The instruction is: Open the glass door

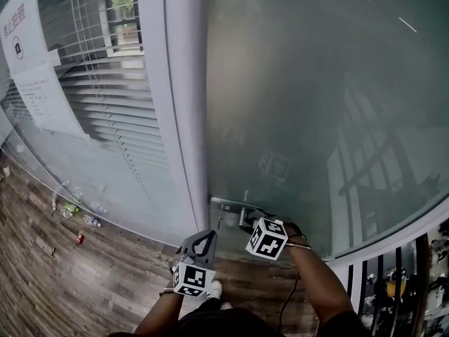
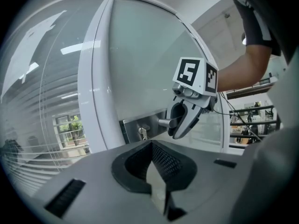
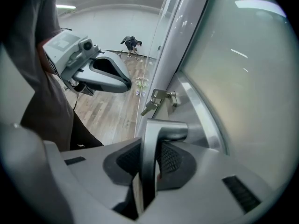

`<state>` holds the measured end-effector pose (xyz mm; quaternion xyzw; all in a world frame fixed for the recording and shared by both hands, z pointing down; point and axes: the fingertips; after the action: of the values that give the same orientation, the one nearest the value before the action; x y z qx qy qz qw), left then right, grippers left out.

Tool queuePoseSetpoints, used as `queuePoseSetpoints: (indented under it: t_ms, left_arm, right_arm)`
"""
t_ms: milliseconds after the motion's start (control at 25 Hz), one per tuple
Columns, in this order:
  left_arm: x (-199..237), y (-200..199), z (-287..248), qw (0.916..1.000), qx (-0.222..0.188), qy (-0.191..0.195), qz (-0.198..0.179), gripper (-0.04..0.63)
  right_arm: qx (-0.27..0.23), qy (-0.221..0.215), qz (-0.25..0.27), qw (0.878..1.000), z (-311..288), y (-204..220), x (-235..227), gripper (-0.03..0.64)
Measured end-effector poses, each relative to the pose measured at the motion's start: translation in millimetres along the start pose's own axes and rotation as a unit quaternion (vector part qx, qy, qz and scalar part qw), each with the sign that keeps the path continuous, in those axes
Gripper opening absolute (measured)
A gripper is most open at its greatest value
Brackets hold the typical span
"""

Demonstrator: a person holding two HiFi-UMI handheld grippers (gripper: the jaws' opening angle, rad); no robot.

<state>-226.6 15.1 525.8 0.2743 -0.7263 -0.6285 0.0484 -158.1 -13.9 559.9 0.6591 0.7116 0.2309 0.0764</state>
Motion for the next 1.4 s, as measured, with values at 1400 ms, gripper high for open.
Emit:
queuePoseSetpoints:
  t_ms: [1400]
  left_arm:
    - [-10.1, -5.4, -22.0, 0.9913, -0.015, -0.03, 0.127, 0.003]
  right_arm:
    - [-0.266, -0.029, -0.075, 0.961, -7.7, -14.1, -14.8, 0.042]
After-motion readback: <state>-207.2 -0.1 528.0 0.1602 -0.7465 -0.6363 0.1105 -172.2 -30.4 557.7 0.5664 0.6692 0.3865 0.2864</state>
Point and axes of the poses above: the fingertips, and each gripper's own axes: z backward along the fingers, x to its left, y out of its underside, and after that the axes turned 6 degrees about -y, right-handed
